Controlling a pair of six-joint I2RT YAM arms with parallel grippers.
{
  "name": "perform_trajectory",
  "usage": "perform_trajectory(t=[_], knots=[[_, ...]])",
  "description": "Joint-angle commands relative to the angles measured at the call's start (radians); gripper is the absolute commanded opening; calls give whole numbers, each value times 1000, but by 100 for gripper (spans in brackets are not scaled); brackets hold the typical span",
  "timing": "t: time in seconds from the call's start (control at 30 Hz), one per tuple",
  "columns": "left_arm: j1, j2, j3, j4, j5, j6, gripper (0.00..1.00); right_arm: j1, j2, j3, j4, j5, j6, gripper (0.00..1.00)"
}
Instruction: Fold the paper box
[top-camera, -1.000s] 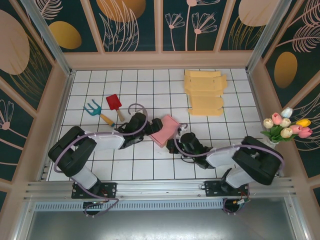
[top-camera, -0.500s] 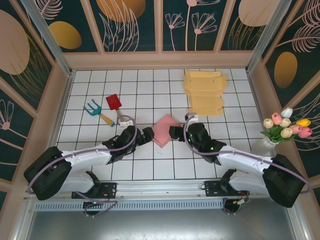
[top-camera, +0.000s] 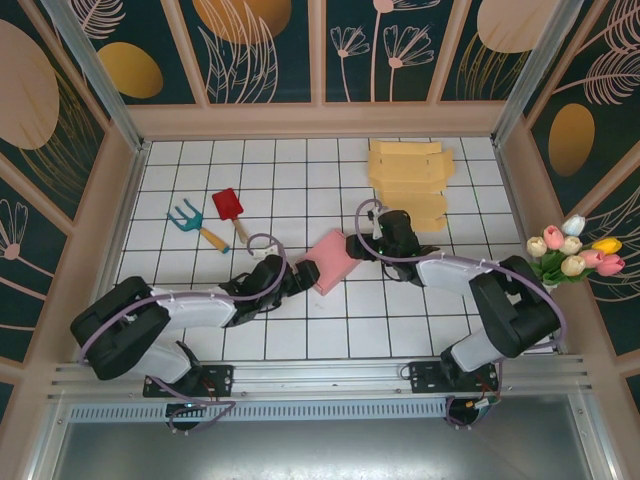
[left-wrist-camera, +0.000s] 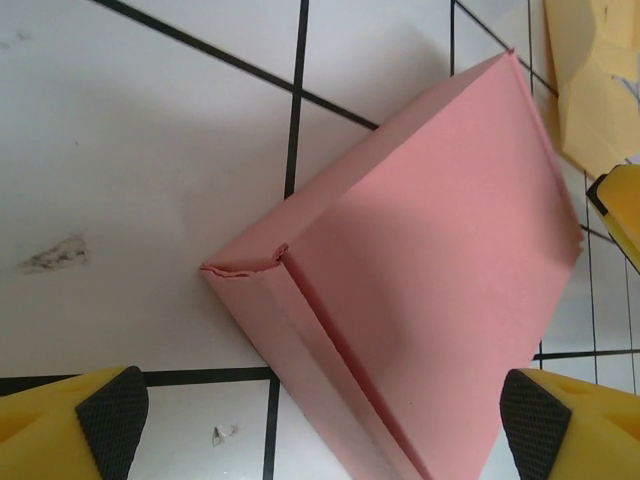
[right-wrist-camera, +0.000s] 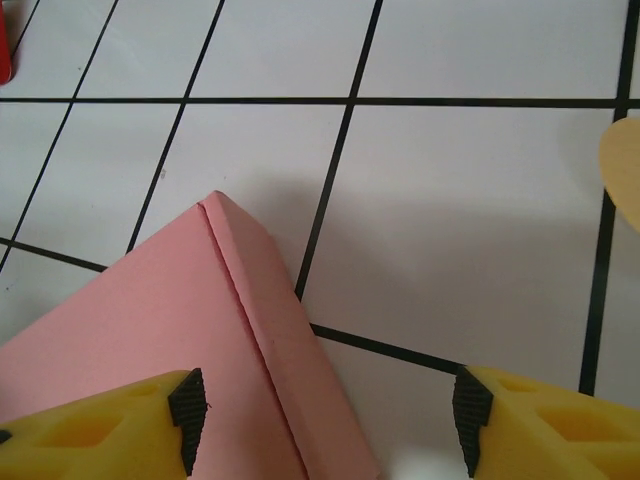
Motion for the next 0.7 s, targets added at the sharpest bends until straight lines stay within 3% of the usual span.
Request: perform_trajectory(t=[0.0, 0.4, 0.67], knots=[[-4, 37, 40, 44, 18, -11, 92, -10, 34, 51, 28, -41, -37, 69], [12, 199, 211, -19, 21, 51, 92, -24, 123, 78, 67, -158, -42, 64], [161, 347, 464, -130, 147, 181, 92, -32, 126, 82, 128, -171, 17, 59]])
